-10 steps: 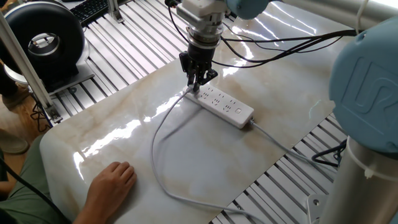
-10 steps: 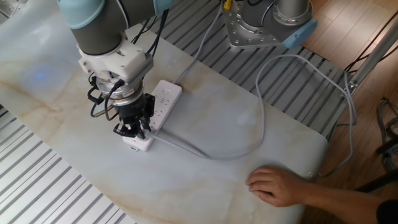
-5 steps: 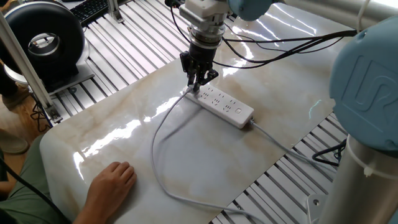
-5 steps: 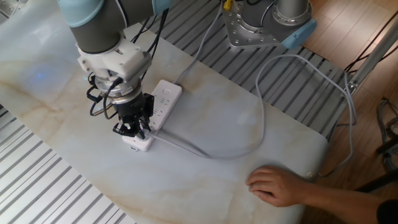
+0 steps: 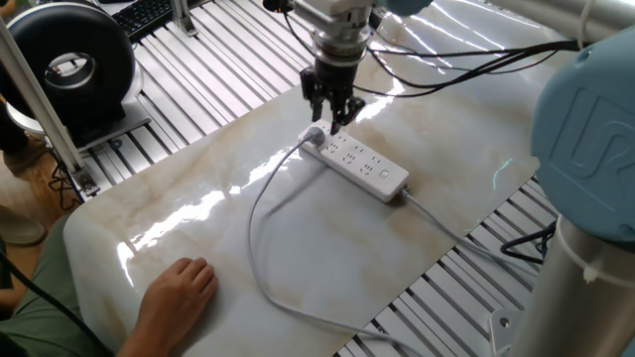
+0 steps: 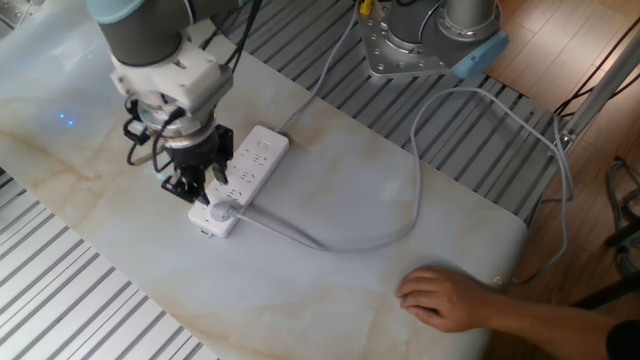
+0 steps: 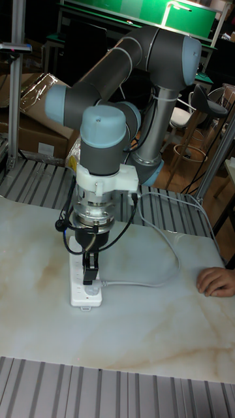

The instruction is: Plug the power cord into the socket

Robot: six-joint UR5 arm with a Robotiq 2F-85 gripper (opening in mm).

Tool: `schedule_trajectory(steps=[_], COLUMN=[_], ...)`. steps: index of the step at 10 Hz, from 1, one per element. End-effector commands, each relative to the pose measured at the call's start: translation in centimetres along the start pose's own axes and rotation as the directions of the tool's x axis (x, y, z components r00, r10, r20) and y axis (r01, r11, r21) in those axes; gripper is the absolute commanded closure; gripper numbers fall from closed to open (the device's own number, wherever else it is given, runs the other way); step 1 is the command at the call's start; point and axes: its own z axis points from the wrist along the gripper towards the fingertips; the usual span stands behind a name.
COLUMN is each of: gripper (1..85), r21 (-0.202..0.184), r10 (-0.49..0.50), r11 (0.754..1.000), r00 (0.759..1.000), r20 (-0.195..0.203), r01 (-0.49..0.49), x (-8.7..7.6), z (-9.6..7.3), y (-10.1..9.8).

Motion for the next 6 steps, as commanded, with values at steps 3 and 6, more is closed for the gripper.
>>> schedule_trajectory(steps=[3, 6], gripper=[46.3, 51.7], r21=[-0.006, 0.021], r10=[0.491, 0.912], r11=[0.867, 0.387], r00=[0.857, 0.379], r20=[-0.154, -0.158], r01=[-0.498, -0.922], x=[3.9, 0.6], z=[-6.4, -7.9], y=[3.7, 5.0])
